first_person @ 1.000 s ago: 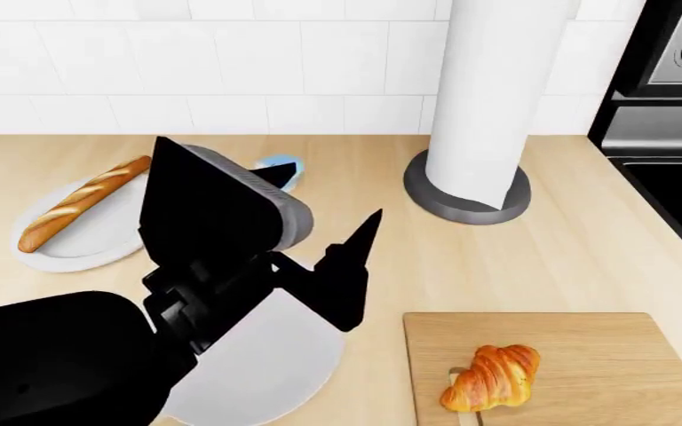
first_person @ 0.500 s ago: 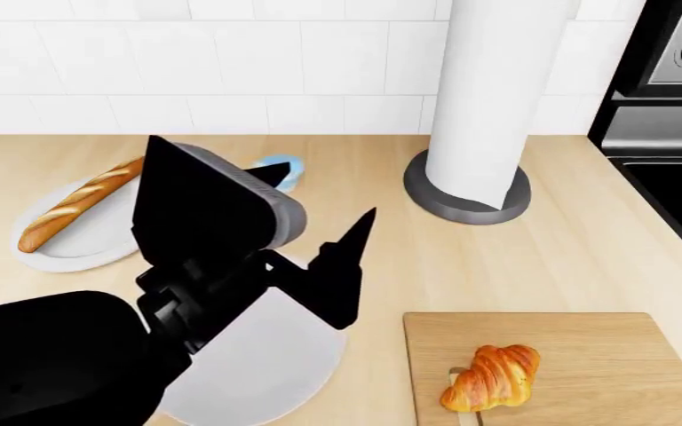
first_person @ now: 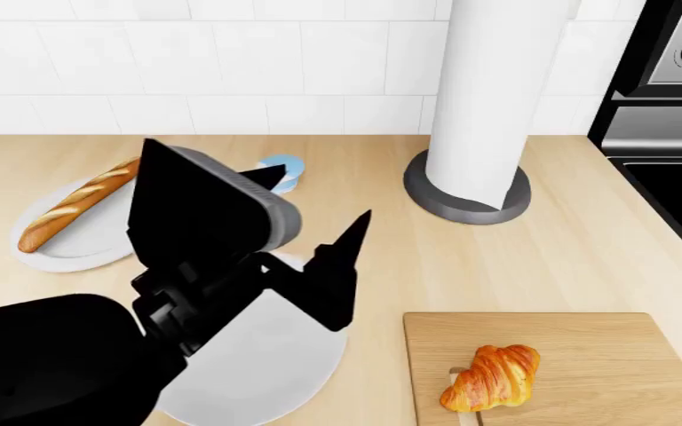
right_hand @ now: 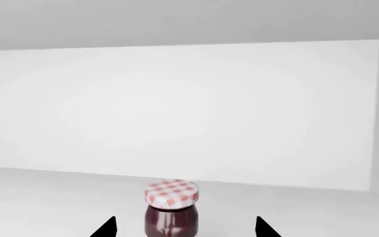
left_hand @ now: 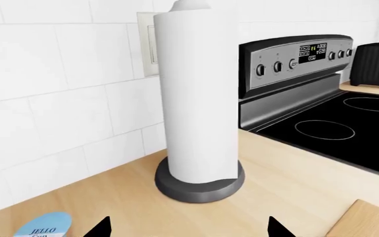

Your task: From the different types of pastries on the counter, select a croissant and place it on the cutting board. Then retrieve a jar of jam from the cabinet and place it alongside the croissant on the cutting board.

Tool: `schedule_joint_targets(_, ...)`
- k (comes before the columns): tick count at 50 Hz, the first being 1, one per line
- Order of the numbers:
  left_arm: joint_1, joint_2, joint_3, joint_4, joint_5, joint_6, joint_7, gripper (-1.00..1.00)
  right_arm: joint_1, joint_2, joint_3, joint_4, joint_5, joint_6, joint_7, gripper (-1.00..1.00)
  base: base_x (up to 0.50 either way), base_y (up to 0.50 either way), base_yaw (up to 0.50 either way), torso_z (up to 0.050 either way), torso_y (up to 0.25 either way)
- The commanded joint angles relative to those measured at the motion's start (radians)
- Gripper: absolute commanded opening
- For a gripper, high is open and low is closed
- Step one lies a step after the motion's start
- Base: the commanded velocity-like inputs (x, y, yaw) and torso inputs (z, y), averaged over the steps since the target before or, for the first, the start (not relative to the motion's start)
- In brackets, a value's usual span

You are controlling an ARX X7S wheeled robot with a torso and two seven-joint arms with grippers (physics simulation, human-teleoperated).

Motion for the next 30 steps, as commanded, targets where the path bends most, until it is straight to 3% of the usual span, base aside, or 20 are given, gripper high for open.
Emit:
schedule_joint_targets(1, 0.012, -0.021, -0.011, 0.008, -0.007, 0.008, 0.001, 1.00, 0.000, 0.004, 0.015, 0.123, 0.030, -0.155, 0.055, 1.00, 0.00, 0.00, 0.00, 0.000, 0.000)
schedule_joint_targets(30, 0.023, -0.032, -0.002, 0.002, 0.012, 0.021, 0.020, 1.00, 0.000, -0.020, 0.039, 0.397, 0.106, -0.340, 0.125, 1.00, 0.00, 0.00, 0.00, 0.000, 0.000)
